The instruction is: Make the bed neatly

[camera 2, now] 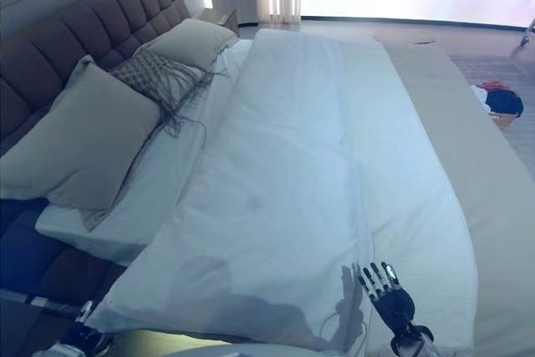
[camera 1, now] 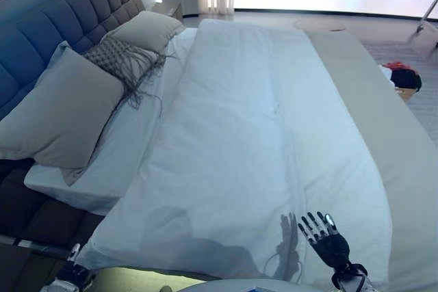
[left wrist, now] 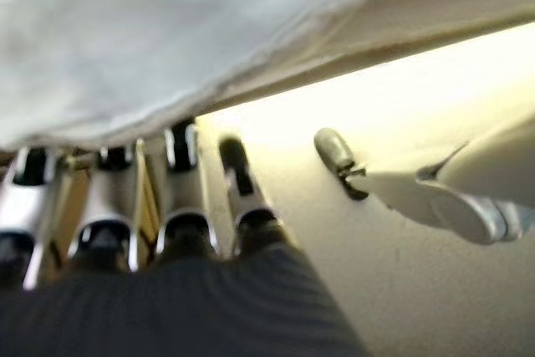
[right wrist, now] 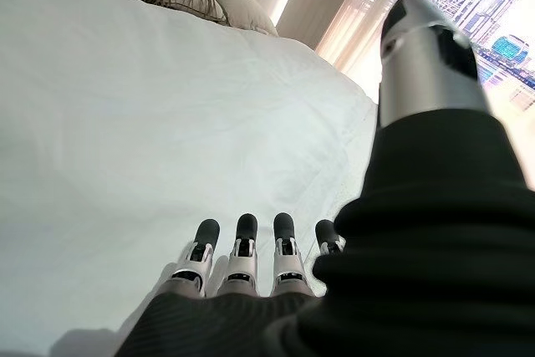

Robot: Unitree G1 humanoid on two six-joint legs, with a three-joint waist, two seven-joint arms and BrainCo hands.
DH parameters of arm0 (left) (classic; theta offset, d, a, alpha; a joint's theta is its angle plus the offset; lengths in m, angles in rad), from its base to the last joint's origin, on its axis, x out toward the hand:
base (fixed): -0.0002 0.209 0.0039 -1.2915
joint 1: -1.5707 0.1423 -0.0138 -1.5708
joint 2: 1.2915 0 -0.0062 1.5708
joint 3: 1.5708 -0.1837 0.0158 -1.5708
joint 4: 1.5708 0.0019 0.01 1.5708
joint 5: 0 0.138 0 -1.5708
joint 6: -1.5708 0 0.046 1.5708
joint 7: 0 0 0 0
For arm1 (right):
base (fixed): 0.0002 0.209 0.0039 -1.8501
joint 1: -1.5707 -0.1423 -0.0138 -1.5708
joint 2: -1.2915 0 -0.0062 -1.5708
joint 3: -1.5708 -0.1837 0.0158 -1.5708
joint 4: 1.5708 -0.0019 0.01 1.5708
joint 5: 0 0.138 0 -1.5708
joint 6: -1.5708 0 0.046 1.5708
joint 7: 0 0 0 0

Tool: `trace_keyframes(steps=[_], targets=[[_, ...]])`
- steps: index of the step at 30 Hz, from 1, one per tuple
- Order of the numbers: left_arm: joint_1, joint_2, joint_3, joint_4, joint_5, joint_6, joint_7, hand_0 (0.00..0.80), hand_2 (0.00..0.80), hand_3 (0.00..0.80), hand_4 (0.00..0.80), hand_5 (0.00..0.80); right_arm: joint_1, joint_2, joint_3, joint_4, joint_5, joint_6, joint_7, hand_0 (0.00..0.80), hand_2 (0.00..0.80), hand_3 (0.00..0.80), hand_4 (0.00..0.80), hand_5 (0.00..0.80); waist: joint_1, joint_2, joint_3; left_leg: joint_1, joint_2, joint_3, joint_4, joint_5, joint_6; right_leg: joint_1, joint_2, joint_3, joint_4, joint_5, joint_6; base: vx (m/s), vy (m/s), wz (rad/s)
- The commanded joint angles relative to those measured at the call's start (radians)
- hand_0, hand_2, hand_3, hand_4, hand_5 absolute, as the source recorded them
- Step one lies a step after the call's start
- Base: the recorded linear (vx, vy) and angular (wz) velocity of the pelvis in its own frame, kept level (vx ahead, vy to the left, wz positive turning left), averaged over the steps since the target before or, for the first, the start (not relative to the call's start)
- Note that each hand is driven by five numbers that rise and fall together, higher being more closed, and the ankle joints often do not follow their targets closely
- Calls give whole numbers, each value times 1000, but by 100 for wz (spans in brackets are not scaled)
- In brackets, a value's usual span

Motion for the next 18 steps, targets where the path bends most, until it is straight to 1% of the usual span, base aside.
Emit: trace_keyframes(steps=[1,3,6,9,11,14,18], targets=[[164,311,158,-24,-87,-137,115,0,0,0,0,0,12,6,-47,-87,17,-23,18,0,0,0,0,0,84,-6,-12,5,-42,16,67,-22,62,-87,15,15,109,-2,-62,13,-47,1],[196,300,184,-43,-73,-135,86,0,0,0,0,0,15,8,-58,-96,26,-25,16,0,0,0,0,0,93,-8,-11,1,-43,12,78,-26,62,-89,12,12,112,-1,-62,9,-41,1],[250,271,200,-68,-69,-152,29,0,0,0,0,0,15,12,-78,-92,33,-33,8,0,0,0,0,0,108,-5,-6,-8,-49,1,93,-31,64,-91,6,12,113,3,-62,0,0,0],[281,208,193,-123,-128,-146,-56,0,0,0,0,0,21,21,-107,-86,33,-29,-5,0,0,0,0,0,124,-1,3,-20,-58,-12,102,-31,65,-93,-2,5,118,3,-64,-13,24,9],[282,163,176,-168,-145,-139,-92,0,0,0,0,0,27,29,-120,-76,38,-39,10,0,0,0,0,0,137,-2,8,-28,-62,-24,104,-30,65,-90,-5,-9,122,1,-65,-8,9,13],[264,116,138,-179,-164,-130,-131,0,0,0,0,0,25,37,-116,-55,48,-59,31,0,0,0,0,0,149,-8,9,-33,-68,-40,98,-26,64,-88,-5,-25,124,-1,-68,6,-9,31],[258,63,89,-190,-149,-174,-162,0,0,0,0,0,21,41,-108,-61,38,-63,37,0,0,0,0,0,149,-16,11,-36,-68,-43,99,-25,63,-90,-3,-21,125,-1,-69,16,-12,22]])
